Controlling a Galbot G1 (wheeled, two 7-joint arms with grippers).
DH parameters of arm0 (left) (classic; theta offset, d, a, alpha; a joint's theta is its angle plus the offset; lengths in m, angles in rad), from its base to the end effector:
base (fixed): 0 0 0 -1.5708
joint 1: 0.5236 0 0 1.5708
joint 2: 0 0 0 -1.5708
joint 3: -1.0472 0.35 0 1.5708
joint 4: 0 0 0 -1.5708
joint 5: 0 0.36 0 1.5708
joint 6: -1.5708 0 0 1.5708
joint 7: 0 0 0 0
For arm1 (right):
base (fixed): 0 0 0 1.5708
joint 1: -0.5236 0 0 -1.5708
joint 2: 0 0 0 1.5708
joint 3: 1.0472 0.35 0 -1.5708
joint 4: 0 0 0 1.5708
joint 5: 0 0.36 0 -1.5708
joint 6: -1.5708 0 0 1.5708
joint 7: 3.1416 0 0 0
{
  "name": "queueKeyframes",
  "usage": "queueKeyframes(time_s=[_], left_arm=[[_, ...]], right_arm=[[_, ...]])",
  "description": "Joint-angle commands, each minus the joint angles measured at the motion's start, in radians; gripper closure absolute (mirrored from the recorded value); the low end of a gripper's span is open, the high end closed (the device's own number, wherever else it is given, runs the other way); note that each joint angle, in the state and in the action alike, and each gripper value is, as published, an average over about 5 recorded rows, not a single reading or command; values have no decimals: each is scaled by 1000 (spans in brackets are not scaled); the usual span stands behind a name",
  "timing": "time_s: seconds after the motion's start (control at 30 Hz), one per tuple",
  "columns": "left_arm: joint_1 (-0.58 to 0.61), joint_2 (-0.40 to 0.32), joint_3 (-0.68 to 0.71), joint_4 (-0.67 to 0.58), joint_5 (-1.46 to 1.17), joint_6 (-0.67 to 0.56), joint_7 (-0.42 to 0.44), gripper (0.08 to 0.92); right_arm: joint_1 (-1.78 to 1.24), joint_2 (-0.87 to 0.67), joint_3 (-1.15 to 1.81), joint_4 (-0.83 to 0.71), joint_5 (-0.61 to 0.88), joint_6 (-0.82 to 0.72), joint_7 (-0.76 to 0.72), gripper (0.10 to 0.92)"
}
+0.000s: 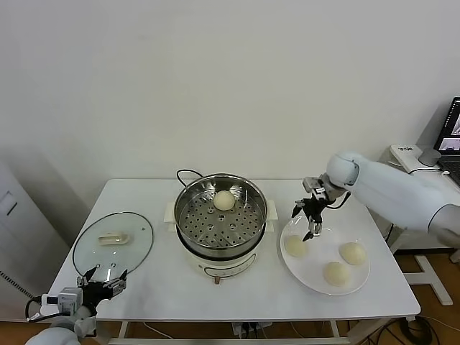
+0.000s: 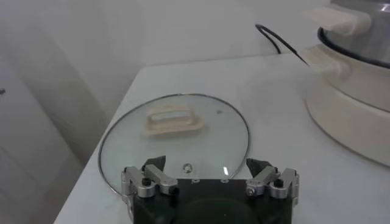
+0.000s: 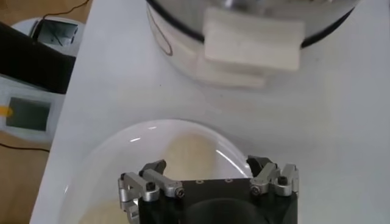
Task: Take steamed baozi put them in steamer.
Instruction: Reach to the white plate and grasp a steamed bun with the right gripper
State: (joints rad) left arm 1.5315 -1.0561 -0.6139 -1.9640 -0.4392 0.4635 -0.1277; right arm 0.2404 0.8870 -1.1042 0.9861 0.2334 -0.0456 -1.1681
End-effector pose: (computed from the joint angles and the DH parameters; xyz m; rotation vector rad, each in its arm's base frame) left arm 0.2140 0.1305 -0.3045 0.0285 -2.5874 -0.1688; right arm 0.5854 -0.1143 -0.1882 1.5170 -1.3456 1.2274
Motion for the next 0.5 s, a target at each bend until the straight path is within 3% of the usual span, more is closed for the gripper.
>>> queueKeyframes(time_s=[0.03, 0.23, 0.5], left_arm=[[0, -1, 1, 3, 1, -1, 0, 177], [0, -2, 2, 5, 2, -2, 1, 177], [0, -3, 3, 9, 4, -3, 1, 177]], right_arm=[[-100, 9, 61, -28, -70, -15, 15, 203], [-125, 26, 85, -47, -86, -16, 29, 205], [-145, 35, 102, -52, -100, -20, 37, 300]])
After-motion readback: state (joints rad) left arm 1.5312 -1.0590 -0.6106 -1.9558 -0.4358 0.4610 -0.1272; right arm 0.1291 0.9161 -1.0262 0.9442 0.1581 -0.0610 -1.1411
